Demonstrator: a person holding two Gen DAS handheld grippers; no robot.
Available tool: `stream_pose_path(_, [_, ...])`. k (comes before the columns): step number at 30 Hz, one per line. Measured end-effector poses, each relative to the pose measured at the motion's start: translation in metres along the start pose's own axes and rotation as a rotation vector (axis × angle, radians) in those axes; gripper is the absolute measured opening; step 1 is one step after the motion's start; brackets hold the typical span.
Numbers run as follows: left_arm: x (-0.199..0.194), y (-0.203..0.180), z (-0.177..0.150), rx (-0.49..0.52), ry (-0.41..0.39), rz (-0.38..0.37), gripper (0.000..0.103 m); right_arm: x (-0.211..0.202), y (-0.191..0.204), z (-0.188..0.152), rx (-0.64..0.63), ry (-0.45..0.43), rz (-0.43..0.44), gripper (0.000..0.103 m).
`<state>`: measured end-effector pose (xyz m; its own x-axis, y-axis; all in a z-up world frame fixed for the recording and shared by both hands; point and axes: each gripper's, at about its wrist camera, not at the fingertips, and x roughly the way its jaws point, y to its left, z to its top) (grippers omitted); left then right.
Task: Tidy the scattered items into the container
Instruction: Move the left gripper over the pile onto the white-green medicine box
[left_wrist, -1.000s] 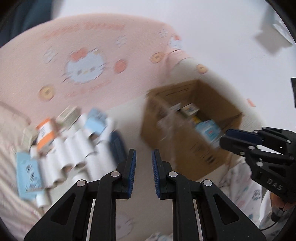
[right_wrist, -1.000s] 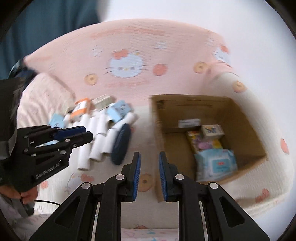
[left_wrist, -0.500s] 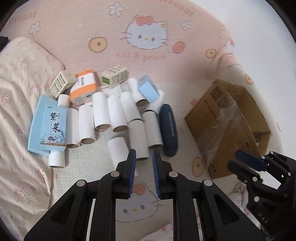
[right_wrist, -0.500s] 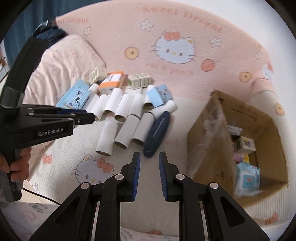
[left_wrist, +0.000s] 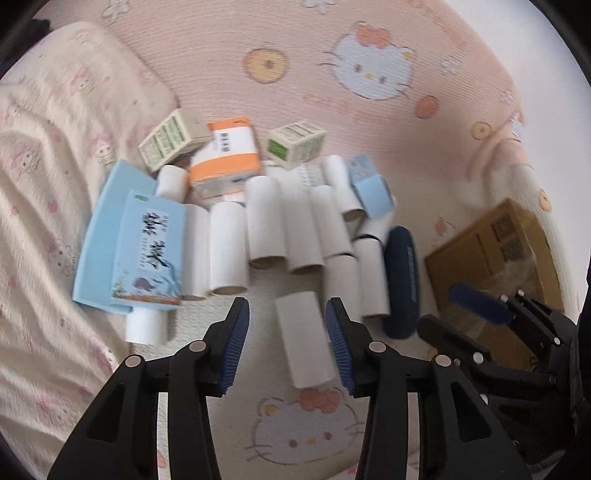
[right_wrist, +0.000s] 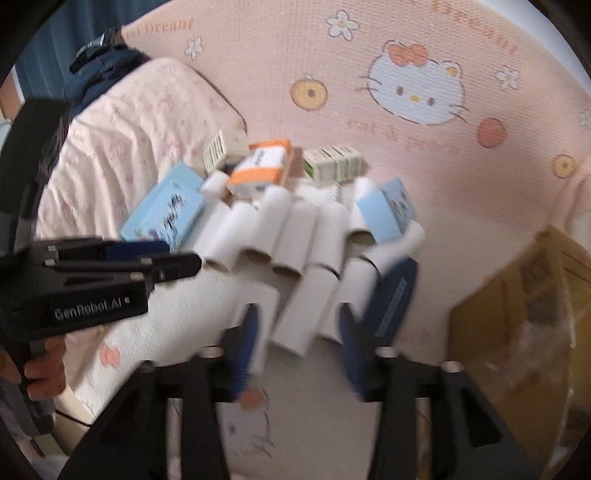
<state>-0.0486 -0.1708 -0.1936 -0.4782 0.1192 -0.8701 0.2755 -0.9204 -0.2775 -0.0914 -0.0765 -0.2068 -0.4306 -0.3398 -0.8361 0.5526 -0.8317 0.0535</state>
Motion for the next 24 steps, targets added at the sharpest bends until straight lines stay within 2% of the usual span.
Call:
stream_pose_path(3, [0.007, 0.012, 0.009, -0.057, 0.000, -0.007, 0.048, 0.015, 0.004, 0.011, -0.017, -0.028, 0.016, 0.058])
stream_pose_path(9, [0.016, 0.031, 0.026, -0.186, -0.011, -0.085, 0.050, 0.045, -0.001, 0.029, 0.004, 0.003, -0.005, 0.058])
stream_pose_path(13, [0.022, 0.040, 0.042, -0.200, -0.022, -0.079, 0.054, 0.056, -0.011, 0.046, 0.061, 0.008, 0.043, 0.059])
stream_pose_path(18, [0.020, 0.053, 0.068, -0.181, -0.057, -0.038, 0.054, 0.074, -0.004, 0.082, 0.046, -0.004, 0.073, 0.059])
stream_pose_path(22, [0.025, 0.082, 0.092, -0.227, -0.041, -0.084, 0.054, 0.092, 0.008, 0.114, 0.046, -0.011, 0.118, 0.059])
stream_pose_path(24, [0.029, 0.096, 0.103, -0.242, -0.027, -0.075, 0.054, 0.102, 0.013, 0.129, 0.056, -0.005, 0.139, 0.059])
